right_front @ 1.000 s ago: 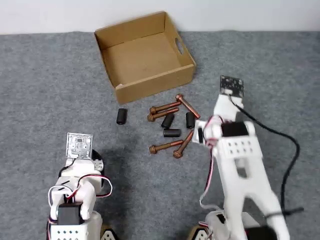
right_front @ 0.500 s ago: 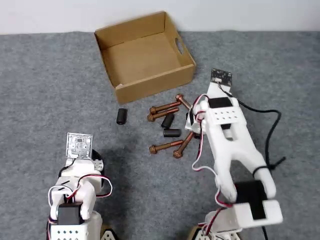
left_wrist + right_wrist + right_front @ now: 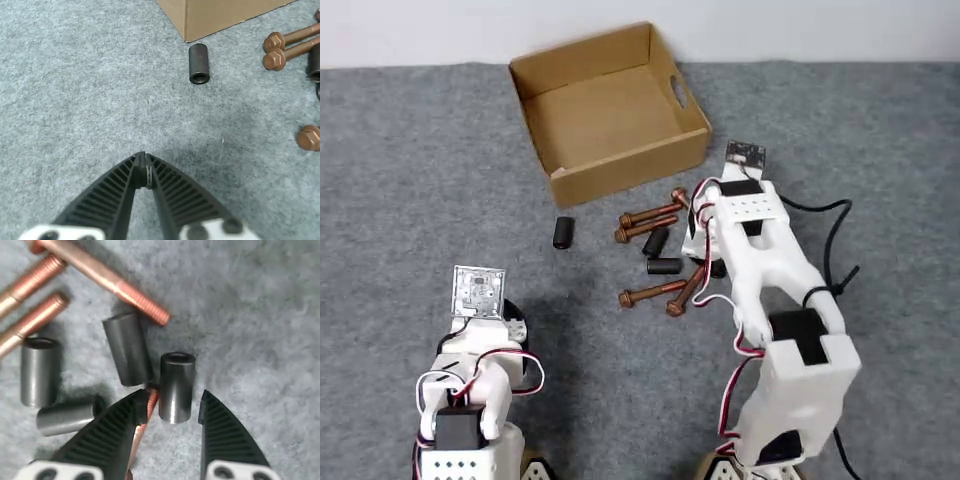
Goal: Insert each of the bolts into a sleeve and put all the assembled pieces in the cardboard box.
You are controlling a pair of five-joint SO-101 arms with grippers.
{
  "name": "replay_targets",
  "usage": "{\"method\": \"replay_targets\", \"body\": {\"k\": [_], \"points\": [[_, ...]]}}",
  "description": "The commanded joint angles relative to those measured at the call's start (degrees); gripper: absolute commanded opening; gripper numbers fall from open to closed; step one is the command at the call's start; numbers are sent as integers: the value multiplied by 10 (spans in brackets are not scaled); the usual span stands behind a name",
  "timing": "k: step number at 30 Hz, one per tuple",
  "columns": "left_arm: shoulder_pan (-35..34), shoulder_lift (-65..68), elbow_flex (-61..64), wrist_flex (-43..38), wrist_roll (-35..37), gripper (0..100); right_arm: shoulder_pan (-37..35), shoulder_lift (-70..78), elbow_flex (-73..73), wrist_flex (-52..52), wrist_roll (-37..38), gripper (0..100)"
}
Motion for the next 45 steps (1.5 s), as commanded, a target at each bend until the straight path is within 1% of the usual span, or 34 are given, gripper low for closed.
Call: {"method": "replay_targets", "body": {"k": [1, 9, 13, 16, 24, 30, 32, 35, 36, 37, 40, 44, 45], "points": [[-2, -4, -3, -13, -4, 6, 20, 6, -38, -6, -6, 158], [-2, -4, -3, -13, -4, 6, 46, 80, -98, 0, -4, 158], [-2, -4, -3, -13, -4, 6, 56, 106, -105, 0, -4, 158], [-2, -4, -3, -13, -4, 6, 66, 109, -105, 2, -4, 158], [-2, -4, -3, -13, -4, 6, 95, 109, -107, 45, -3, 158], [-2, -4, -3, -13, -4, 6, 97, 111, -107, 57, -3, 153], [-2, -4, -3, -13, -4, 6, 98, 112, -106, 57, -3, 112], [-2, -4, -3, -13, -4, 6, 98, 109, -106, 57, -3, 1], [-2, -4, -3, -13, -4, 6, 98, 109, -106, 58, -3, 13], [-2, -4, -3, -13, -4, 6, 98, 108, -107, 66, -3, 27], [-2, -4, -3, -13, -4, 6, 98, 108, -128, 108, -3, 9], [-2, -4, -3, -13, -4, 6, 97, 103, -206, 224, -1, 9], [-2, -4, -3, -13, -4, 6, 97, 97, -227, 255, 10, 9]]}}
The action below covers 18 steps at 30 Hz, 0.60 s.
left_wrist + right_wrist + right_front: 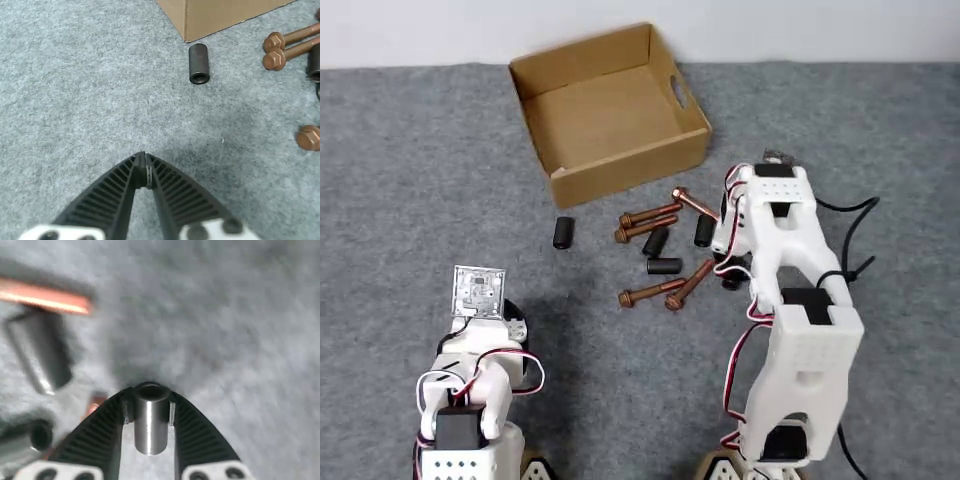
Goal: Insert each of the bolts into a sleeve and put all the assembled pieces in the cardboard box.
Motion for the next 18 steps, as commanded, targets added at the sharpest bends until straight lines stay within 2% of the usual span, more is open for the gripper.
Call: {"method": "replay_targets", "body": {"k": [1, 5, 9, 18], "points": [[-2, -4, -3, -13, -4, 6, 11, -29, -82, 114, 23, 9], [-2, -4, -3, -13, -4, 6, 9, -82, -120, 196, 61, 9], [-2, -4, -3, -13, -4, 6, 19, -157, -105, 215, 80, 9], [-2, -4, -3, -13, -4, 6, 25, -382, 70, 210, 81, 9]]}}
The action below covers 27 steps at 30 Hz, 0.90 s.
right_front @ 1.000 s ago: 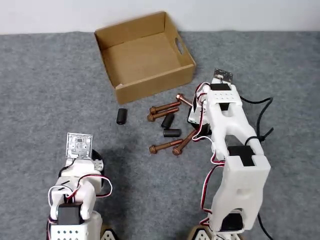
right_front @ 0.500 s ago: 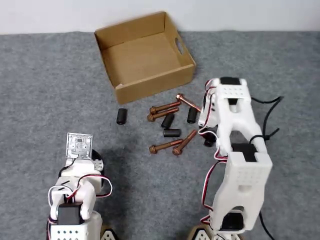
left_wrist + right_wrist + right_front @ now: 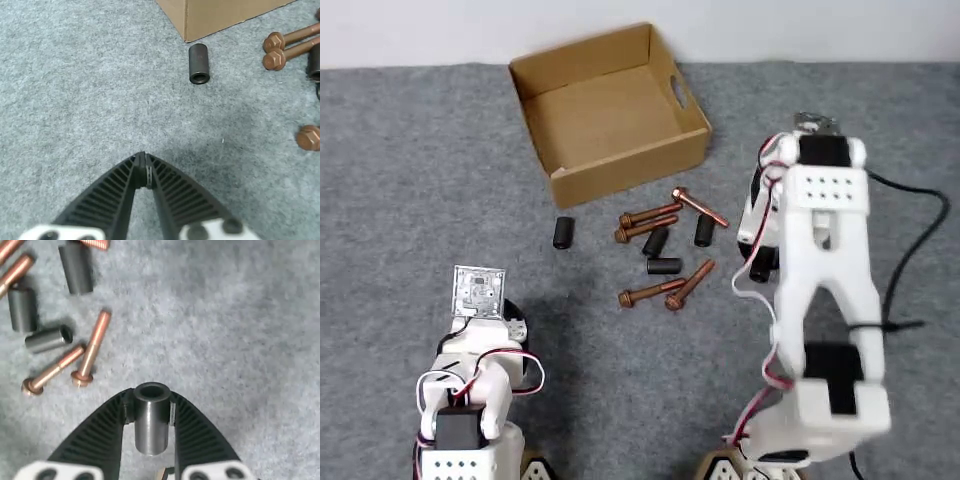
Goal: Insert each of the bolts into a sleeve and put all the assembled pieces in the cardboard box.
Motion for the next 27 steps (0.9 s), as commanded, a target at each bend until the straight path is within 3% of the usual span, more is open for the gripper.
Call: {"method": "replay_targets", "body": {"k": [1, 10, 18, 23, 27], "points": [[-2, -4, -3, -13, -4, 6, 7, -120, 76, 11, 7, 9], [-2, -4, -3, -13, -4, 6, 7, -343, 322, -132, 5, 9], [4, -4, -3, -13, -4, 7, 7, -508, 418, -154, -30, 8], [79, -4, -3, -6, -4, 7, 7, -597, 473, -147, -30, 8], [122, -4, -3, 61, -4, 7, 3, -666, 520, -154, -30, 8]]}}
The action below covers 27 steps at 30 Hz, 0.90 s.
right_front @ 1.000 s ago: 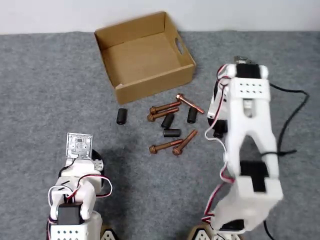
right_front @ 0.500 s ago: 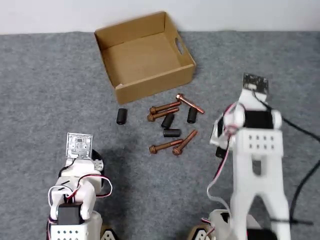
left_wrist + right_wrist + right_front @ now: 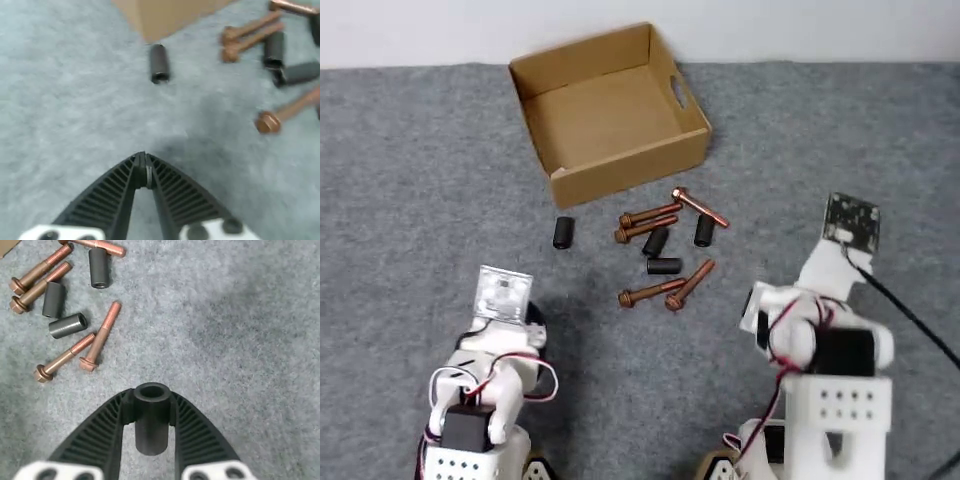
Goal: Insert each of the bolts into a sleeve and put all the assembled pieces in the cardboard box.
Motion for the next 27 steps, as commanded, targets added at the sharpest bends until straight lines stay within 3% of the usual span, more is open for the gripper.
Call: {"method": "replay_targets", "body": {"k": [1, 10, 16, 27], "points": [[41, -4, -3, 62, -3, 7, 5, -58, 25, -6, -6, 8], [75, -5, -6, 77, -15, 8, 5, -167, 113, 9, -7, 8], [70, -5, -39, 61, -115, 8, 7, -185, 133, 8, -7, 8], [69, 0, -211, 36, -91, 6, 7, -189, 151, 1, -6, 8]]}}
